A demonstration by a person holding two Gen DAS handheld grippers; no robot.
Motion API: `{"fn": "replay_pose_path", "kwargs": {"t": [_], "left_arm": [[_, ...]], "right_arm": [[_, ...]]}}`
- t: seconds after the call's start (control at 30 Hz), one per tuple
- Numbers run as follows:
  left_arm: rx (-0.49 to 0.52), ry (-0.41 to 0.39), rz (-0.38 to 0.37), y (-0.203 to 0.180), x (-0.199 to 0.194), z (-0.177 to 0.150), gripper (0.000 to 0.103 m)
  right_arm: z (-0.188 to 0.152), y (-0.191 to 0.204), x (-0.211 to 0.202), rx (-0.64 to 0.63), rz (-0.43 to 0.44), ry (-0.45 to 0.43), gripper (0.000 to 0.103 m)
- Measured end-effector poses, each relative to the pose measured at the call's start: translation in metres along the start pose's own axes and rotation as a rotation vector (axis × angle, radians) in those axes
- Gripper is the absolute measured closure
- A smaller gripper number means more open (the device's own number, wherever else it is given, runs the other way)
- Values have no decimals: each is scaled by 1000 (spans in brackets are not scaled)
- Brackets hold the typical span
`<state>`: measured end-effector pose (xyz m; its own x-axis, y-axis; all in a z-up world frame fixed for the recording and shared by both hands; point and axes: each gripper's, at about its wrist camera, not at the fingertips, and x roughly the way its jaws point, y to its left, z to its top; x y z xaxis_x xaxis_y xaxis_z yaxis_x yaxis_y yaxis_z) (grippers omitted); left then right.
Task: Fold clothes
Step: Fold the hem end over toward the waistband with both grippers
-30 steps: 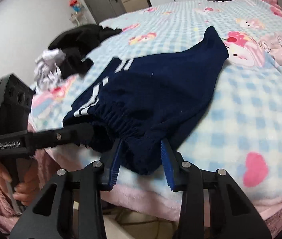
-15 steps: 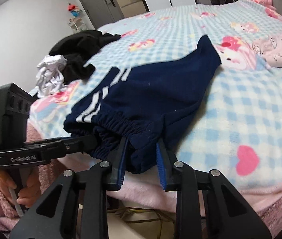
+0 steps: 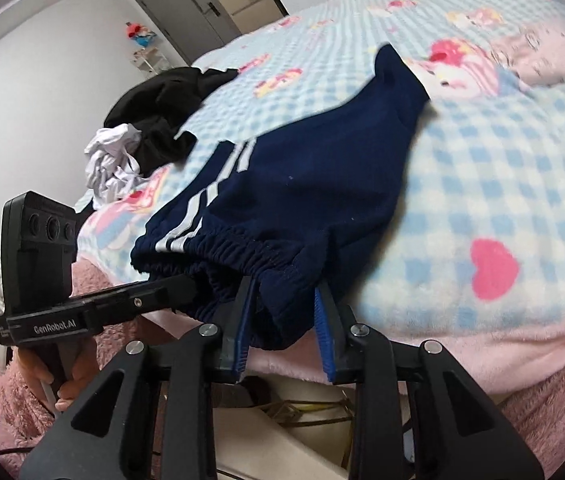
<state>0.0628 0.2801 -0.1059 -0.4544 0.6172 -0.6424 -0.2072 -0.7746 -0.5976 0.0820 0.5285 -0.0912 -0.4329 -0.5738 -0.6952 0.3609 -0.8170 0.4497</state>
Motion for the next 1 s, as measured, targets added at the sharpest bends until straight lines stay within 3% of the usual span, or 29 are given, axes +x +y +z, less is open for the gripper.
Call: {"fn": "replay_pose_path", "kwargs": {"t": [0.4, 0.47, 0.67, 0.8, 1.0], "left_arm": [[-25, 23, -132, -1, 6, 49, 69], [-21, 20, -140, 0, 11, 63, 68], [1, 3, -83, 20, 43, 106, 68], [-12, -2, -58, 36, 56, 120, 68], [19, -79, -36, 48, 38, 120, 60]], "right_arm": [[50, -3, -5, 0, 55, -34, 66], [65, -4, -4, -8, 65, -42, 49], [113, -19, 18, -7, 44, -113, 43], [123, -37, 52, 16, -72, -59, 43], [113, -48, 21, 56, -93, -151, 43]]}}
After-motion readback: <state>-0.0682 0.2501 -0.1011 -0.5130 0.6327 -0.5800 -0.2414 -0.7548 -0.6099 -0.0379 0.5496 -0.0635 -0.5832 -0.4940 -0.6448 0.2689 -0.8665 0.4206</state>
